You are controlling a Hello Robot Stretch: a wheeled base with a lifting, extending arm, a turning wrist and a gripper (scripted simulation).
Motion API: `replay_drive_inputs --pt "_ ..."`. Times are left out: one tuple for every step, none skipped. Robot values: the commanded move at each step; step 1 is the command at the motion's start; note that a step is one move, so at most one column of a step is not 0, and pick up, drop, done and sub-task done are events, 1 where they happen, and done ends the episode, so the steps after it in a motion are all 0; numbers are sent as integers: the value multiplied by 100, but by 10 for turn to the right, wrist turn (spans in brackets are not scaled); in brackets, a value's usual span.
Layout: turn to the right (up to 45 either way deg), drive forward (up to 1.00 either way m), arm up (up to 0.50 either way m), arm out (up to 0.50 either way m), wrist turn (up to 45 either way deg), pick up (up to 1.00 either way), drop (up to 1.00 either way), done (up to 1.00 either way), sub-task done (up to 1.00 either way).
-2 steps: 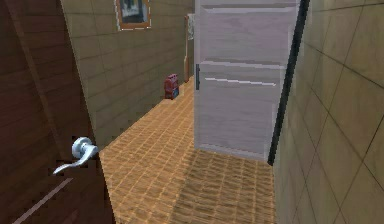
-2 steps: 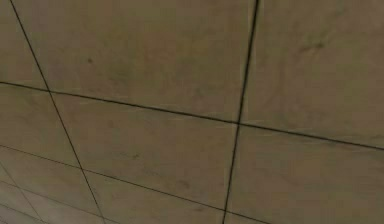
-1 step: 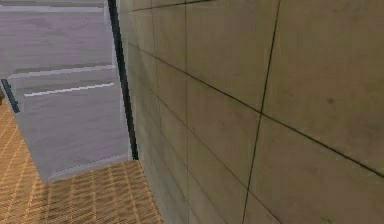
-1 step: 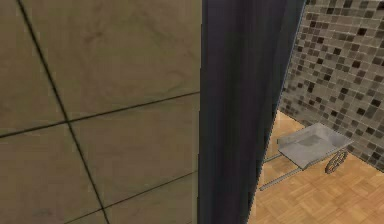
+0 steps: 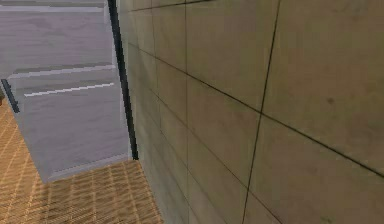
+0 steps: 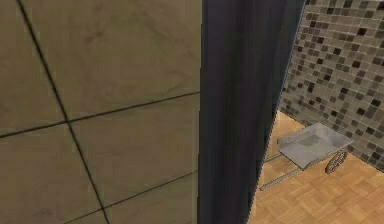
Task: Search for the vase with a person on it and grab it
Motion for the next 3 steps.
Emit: replay_drive_inputs --pt "120 0 0 0 0 0 0 0 0" --pt "-450 0 0 0 0 0 0 0 0" --pt "-60 0 0 0 0 0 0 0 0"
